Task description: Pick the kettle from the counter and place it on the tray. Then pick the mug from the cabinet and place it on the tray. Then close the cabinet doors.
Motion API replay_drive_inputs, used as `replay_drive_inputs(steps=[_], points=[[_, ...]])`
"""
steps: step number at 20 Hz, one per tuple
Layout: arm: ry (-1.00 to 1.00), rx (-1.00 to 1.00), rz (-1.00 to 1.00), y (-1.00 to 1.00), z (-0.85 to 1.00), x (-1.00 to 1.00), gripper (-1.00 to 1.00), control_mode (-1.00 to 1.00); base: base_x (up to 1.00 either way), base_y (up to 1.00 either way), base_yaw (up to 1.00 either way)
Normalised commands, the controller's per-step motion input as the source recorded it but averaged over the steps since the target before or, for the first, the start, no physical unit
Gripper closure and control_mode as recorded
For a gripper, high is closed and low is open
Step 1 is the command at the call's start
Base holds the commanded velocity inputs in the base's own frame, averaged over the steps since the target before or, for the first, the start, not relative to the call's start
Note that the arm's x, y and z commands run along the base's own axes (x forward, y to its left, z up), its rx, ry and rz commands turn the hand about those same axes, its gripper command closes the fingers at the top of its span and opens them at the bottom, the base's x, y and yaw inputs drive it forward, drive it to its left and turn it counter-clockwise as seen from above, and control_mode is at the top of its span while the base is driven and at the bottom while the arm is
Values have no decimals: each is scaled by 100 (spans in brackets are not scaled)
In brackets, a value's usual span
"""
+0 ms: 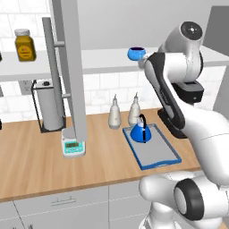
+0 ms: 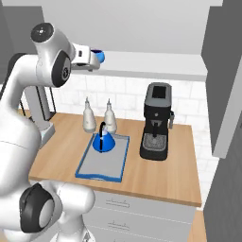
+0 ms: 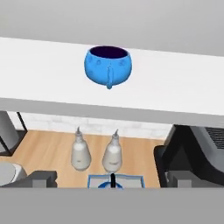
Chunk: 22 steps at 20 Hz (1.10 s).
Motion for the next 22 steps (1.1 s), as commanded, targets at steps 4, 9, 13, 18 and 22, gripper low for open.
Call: replay_drive_inputs(steps=[4, 9, 13, 18, 22], points=[[0, 5, 0, 7, 0, 55, -100, -100, 0, 0, 0], [0, 6, -2, 11, 0, 53, -100, -100, 0, 0, 0], [0, 5, -5, 3, 0, 63, -100, -100, 0, 0, 0], [2, 3, -4, 0, 0, 60, -100, -100, 0, 0, 0], [1, 0, -2, 0, -1, 47, -100, -100, 0, 0, 0]])
